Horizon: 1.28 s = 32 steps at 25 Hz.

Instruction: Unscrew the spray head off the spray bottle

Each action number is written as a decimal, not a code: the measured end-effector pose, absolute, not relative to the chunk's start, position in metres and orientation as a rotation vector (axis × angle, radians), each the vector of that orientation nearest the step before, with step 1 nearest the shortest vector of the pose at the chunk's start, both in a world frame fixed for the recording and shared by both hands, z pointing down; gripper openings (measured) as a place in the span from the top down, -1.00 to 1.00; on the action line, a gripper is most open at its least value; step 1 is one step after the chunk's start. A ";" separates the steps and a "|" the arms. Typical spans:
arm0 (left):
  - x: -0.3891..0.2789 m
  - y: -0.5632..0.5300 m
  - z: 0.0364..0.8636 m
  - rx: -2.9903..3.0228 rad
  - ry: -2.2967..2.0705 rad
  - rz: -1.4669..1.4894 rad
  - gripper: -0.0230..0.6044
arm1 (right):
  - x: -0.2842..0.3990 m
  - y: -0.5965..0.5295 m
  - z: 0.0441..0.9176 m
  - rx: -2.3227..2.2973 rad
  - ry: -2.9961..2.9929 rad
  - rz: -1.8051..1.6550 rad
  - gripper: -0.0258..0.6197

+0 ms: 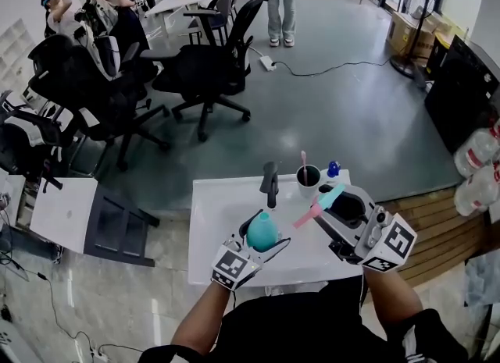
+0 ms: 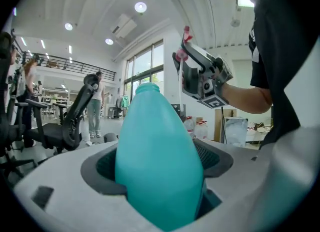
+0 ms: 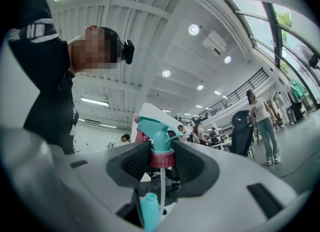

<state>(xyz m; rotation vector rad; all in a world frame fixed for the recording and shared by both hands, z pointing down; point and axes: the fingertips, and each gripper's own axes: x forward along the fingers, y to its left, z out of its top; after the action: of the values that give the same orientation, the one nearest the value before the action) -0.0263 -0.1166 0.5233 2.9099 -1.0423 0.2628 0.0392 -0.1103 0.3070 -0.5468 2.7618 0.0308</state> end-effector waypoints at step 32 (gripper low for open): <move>-0.083 -0.158 0.480 2.778 -1.478 0.146 -0.45 | 0.089 -0.152 0.445 -1.176 2.820 -0.174 0.45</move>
<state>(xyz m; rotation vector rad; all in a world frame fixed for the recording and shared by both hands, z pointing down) -0.0826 -0.1580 0.4795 2.7776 -1.4777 0.1460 0.0890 -0.1523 0.4450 -1.1758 2.8201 -0.1741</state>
